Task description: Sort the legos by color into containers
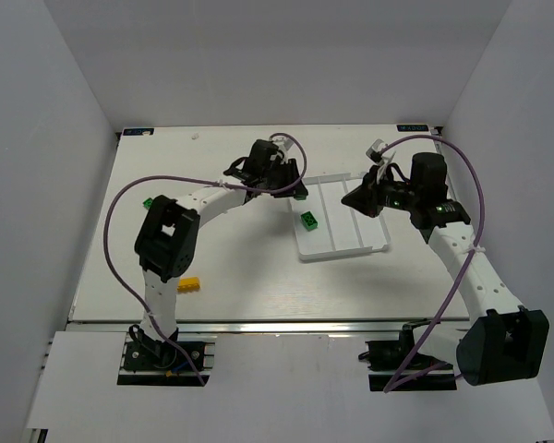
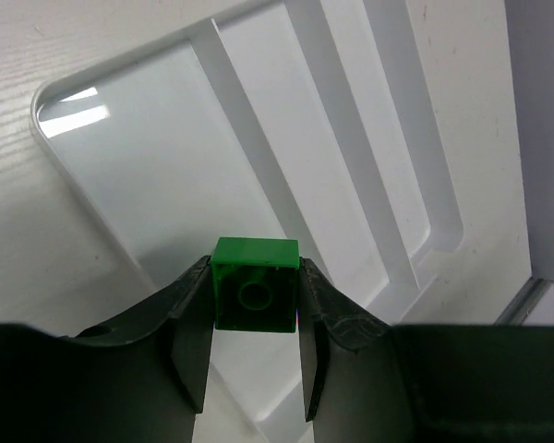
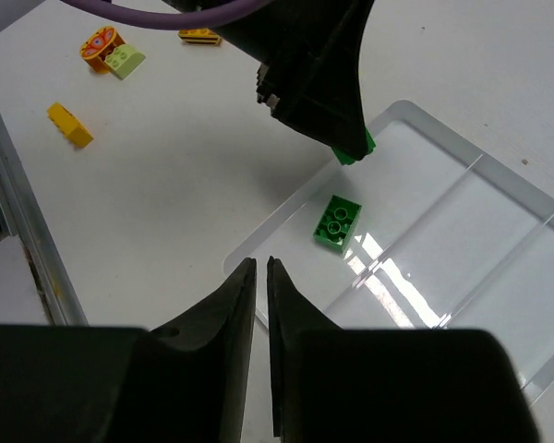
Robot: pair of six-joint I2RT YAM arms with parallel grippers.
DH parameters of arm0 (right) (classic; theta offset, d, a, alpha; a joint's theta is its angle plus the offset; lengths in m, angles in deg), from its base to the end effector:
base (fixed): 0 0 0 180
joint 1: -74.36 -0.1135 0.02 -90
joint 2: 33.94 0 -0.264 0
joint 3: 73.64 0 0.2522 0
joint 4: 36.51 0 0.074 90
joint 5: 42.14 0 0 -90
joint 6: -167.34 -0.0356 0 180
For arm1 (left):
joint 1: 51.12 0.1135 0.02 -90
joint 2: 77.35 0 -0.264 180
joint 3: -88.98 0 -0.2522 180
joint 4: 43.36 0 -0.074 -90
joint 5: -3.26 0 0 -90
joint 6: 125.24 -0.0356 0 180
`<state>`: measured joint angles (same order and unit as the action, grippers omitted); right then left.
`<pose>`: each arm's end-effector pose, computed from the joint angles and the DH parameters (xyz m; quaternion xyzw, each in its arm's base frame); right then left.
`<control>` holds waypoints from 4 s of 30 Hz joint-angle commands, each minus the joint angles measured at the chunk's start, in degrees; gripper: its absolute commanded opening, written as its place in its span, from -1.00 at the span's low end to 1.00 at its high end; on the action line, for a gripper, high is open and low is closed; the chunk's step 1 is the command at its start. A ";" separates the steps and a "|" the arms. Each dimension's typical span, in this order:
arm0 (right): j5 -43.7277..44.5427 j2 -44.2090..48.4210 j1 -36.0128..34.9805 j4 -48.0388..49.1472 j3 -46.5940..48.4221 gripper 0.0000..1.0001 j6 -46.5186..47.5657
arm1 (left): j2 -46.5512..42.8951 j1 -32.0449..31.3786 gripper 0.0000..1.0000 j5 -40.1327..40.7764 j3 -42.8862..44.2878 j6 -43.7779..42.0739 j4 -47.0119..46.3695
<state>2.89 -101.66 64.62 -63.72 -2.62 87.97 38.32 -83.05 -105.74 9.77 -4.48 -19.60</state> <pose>0.2543 0.0692 0.3321 -0.3422 0.7254 0.3167 0.5063 0.3861 -0.2543 0.2195 0.0806 0.8881 -0.3494 0.2876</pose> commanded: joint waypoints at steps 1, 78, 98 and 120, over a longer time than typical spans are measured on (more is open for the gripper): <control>-0.82 -0.22 0.86 2.03 -0.21 -0.69 -0.61 | 2.44 -1.38 -0.16 4.76 5.60 0.70 2.65; 0.06 -3.56 2.00 0.88 -0.30 -0.25 2.20 | 2.27 6.62 -0.74 -8.07 8.07 -2.90 1.16; -0.73 -2.59 2.62 1.06 -0.39 -0.21 1.85 | 2.02 0.63 0.12 0.71 13.53 -2.46 8.19; -2.40 -2.59 2.53 0.62 -0.39 -0.09 2.02 | -22.53 38.43 0.72 27.53 -19.70 -0.96 16.20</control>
<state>1.73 -105.66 66.90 -63.79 -2.69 89.76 13.82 -45.34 -79.34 -11.52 -3.97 -2.90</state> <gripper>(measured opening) 0.451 0.848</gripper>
